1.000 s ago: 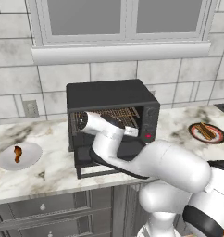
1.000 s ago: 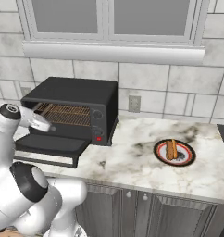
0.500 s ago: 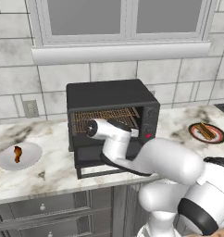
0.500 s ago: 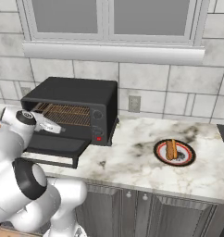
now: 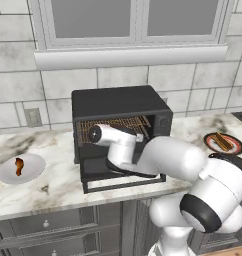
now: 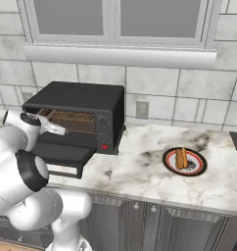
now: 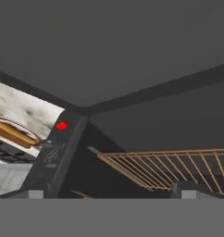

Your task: Open the toaster oven door. Place the hotdog bun on the top rack in the toaster oven and place the chicken drumstick on the bottom rack.

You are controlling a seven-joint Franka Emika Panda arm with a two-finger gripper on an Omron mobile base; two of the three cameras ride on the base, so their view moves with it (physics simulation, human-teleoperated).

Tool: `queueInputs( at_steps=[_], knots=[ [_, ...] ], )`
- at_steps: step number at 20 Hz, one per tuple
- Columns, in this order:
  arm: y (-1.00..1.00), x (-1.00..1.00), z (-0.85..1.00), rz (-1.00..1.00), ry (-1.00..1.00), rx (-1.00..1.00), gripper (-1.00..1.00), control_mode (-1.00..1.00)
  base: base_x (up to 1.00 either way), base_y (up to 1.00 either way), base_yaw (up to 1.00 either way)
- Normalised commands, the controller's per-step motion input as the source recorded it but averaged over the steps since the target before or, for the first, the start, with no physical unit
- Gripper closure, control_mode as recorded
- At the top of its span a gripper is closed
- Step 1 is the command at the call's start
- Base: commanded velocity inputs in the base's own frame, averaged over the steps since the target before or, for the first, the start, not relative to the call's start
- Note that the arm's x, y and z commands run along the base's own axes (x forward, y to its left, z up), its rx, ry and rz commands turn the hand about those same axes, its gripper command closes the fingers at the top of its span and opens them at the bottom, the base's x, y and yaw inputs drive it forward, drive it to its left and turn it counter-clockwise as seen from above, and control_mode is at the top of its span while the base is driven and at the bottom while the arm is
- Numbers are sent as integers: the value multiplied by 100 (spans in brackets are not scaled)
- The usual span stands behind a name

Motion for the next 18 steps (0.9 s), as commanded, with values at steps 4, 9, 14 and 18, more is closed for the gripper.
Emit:
queueInputs(
  at_steps=[4, 9, 14, 18],
  knots=[
    [0, 42, -34, 25, 0, -9, -100, -100, 0, 0, 0],
    [0, 30, -16, 16, 0, -3, -100, -100, 0, 0, 0],
    [18, 38, -2, 4, 0, 0, -100, -100, 0, 0, 0],
    [6, 25, -3, 0, 0, 0, -100, -100, 0, 0, 0]
  ],
)
